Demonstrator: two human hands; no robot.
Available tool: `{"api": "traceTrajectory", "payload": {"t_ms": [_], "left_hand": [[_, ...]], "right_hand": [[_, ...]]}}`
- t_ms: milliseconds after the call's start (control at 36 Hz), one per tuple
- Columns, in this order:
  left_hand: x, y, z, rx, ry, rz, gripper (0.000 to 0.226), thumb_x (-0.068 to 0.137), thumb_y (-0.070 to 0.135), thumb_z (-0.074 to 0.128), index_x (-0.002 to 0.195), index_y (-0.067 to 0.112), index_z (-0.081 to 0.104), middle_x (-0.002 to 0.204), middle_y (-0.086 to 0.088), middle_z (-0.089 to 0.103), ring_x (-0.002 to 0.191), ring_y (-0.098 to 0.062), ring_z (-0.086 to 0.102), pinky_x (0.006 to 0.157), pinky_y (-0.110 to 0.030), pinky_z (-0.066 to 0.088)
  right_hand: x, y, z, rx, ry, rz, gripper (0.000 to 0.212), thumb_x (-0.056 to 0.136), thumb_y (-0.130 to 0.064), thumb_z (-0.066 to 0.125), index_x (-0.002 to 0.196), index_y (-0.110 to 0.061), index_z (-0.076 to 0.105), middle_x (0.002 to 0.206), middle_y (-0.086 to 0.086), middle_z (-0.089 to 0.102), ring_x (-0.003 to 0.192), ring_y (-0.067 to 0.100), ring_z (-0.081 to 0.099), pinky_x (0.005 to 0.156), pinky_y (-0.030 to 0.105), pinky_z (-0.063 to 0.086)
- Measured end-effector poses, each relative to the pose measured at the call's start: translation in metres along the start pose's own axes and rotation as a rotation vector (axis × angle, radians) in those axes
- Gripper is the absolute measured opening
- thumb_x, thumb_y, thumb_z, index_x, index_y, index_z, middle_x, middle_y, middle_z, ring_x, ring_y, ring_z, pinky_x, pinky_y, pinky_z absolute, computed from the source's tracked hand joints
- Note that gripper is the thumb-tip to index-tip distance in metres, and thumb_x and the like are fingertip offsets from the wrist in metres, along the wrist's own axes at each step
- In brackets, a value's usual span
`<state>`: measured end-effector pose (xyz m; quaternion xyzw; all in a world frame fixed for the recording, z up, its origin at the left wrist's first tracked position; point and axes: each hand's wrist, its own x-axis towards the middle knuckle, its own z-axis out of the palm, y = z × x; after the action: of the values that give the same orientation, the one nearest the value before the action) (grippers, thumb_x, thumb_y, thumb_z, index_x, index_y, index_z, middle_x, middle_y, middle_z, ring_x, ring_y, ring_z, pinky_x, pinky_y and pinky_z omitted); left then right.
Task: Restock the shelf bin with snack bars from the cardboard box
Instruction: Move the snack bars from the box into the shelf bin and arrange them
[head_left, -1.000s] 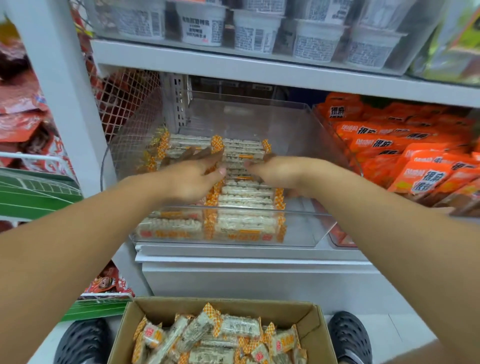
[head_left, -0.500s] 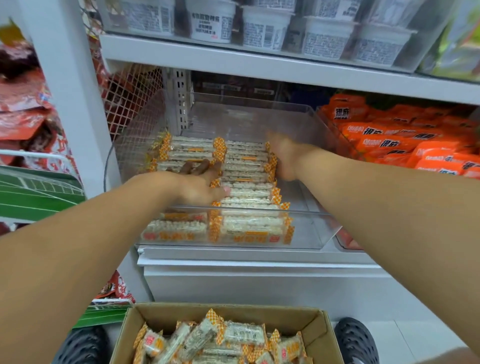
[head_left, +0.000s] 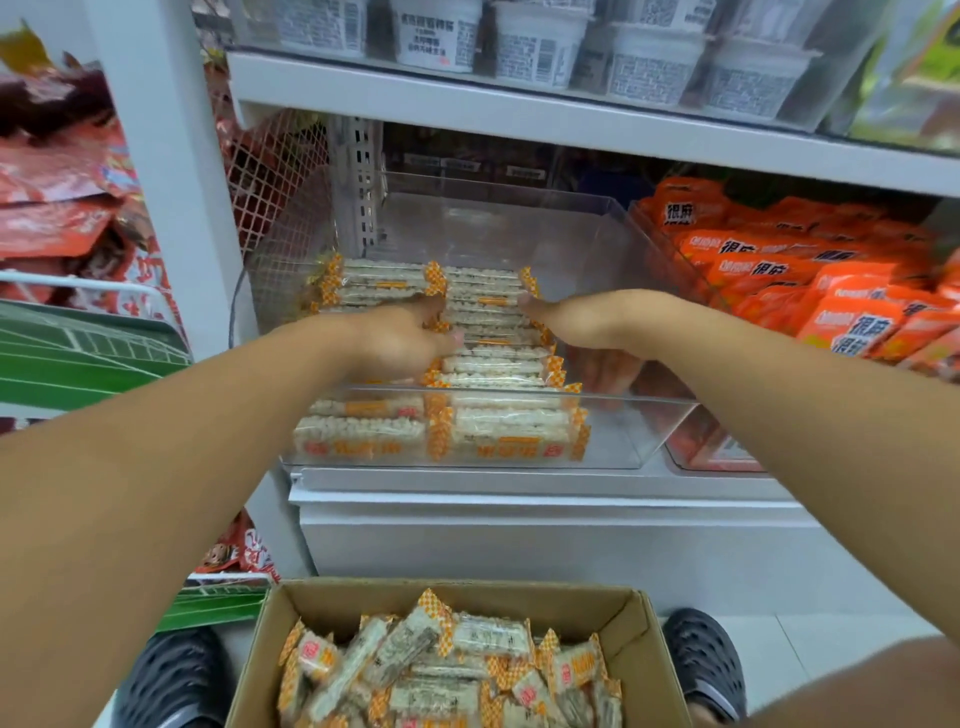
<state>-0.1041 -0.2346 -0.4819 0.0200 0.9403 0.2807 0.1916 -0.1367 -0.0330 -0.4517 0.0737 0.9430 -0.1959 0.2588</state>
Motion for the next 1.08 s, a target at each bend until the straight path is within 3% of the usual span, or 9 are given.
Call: {"api": "traceTrajectory", "payload": {"t_ms": [83, 250, 389, 556, 667, 861, 944, 1000, 1083], "left_hand": [[-0.013, 0.011, -0.006, 0.02, 0.03, 0.009, 0.066, 0.1, 0.059, 0.038, 0.157, 0.029, 0.022, 0.164, 0.006, 0.019, 0.15, -0.022, 0.02, 0.119, -0.034, 0.015], [-0.039, 0.023, 0.01, 0.192, -0.097, 0.085, 0.061, 0.102, 0.06, 0.018, 0.156, 0.033, 0.02, 0.164, 0.01, 0.013, 0.151, -0.016, 0.011, 0.121, -0.036, 0.006], [-0.036, 0.02, 0.015, 0.241, -0.064, 0.079, 0.055, 0.106, 0.05, 0.026, 0.157, 0.031, 0.02, 0.165, 0.009, 0.009, 0.152, -0.016, 0.008, 0.123, -0.037, 0.005], [-0.031, 0.016, 0.014, 0.233, -0.118, 0.086, 0.051, 0.108, 0.042, 0.027, 0.157, 0.032, 0.019, 0.165, 0.01, 0.005, 0.152, -0.015, 0.004, 0.122, -0.037, 0.001], [-0.028, 0.019, 0.016, 0.236, -0.133, 0.077, 0.053, 0.108, 0.042, 0.026, 0.158, 0.028, 0.017, 0.165, 0.008, 0.003, 0.152, -0.017, 0.002, 0.122, -0.038, 0.001], [-0.036, 0.026, 0.016, 0.147, -0.134, 0.049, 0.054, 0.109, 0.038, 0.024, 0.158, 0.019, 0.014, 0.165, -0.002, 0.013, 0.151, -0.022, 0.014, 0.12, -0.035, 0.014], [-0.046, 0.02, 0.018, 0.307, 0.141, 0.157, 0.043, 0.107, 0.038, 0.03, 0.134, 0.019, 0.057, 0.137, -0.012, 0.057, 0.127, -0.03, 0.051, 0.108, -0.041, 0.039], [-0.055, 0.011, 0.026, 0.431, 0.553, 0.38, 0.029, 0.101, 0.028, 0.04, 0.097, 0.015, 0.066, 0.093, -0.008, 0.068, 0.093, -0.031, 0.063, 0.081, -0.04, 0.049], [-0.076, 0.001, 0.045, 0.517, 0.926, 0.712, 0.02, 0.092, 0.019, 0.051, 0.098, 0.009, 0.068, 0.09, -0.007, 0.069, 0.084, -0.031, 0.061, 0.073, -0.044, 0.046]], "right_hand": [[-0.014, 0.004, -0.002, -0.099, -0.16, 0.067, 0.108, 0.083, -0.087, 0.02, 0.107, 0.011, 0.056, 0.08, 0.031, 0.071, 0.071, 0.041, 0.074, 0.062, 0.043, 0.062], [-0.016, 0.002, 0.004, 0.064, -0.372, 0.006, 0.108, 0.087, -0.084, 0.016, 0.138, 0.007, 0.043, 0.113, 0.036, 0.066, 0.091, 0.048, 0.071, 0.082, 0.052, 0.06], [-0.025, -0.001, 0.007, 0.004, -0.443, -0.05, 0.117, 0.086, -0.086, 0.011, 0.122, 0.014, 0.061, 0.109, 0.034, 0.068, 0.103, 0.045, 0.069, 0.096, 0.049, 0.054], [-0.03, 0.0, -0.016, -0.142, 0.159, -0.237, 0.087, 0.095, -0.075, 0.014, 0.116, -0.006, 0.063, 0.108, 0.018, 0.072, 0.107, 0.035, 0.068, 0.094, 0.039, 0.053], [-0.018, -0.007, 0.005, -0.096, -0.053, -0.396, 0.08, 0.094, -0.076, 0.013, 0.158, -0.029, 0.023, 0.164, 0.003, 0.025, 0.15, 0.025, 0.026, 0.121, 0.045, 0.019], [-0.014, -0.016, 0.035, -0.157, -0.255, -0.377, 0.079, 0.09, -0.078, 0.002, 0.158, -0.038, 0.006, 0.167, -0.001, -0.007, 0.154, 0.021, -0.008, 0.122, 0.05, -0.003], [-0.008, -0.006, 0.04, -0.081, 0.006, -0.508, 0.098, 0.081, -0.089, 0.004, 0.151, -0.031, 0.04, 0.163, 0.008, 0.026, 0.152, 0.027, 0.02, 0.12, 0.051, 0.017], [-0.016, 0.004, 0.038, -0.045, 0.488, -0.637, 0.072, 0.097, -0.072, 0.016, 0.105, -0.021, 0.065, 0.115, 0.012, 0.064, 0.116, 0.031, 0.057, 0.089, 0.037, 0.04], [-0.051, 0.03, 0.045, 0.018, 1.138, -1.004, 0.04, 0.104, -0.04, 0.038, 0.078, -0.014, 0.055, 0.078, 0.002, 0.054, 0.075, 0.025, 0.05, 0.066, 0.037, 0.031]]}}
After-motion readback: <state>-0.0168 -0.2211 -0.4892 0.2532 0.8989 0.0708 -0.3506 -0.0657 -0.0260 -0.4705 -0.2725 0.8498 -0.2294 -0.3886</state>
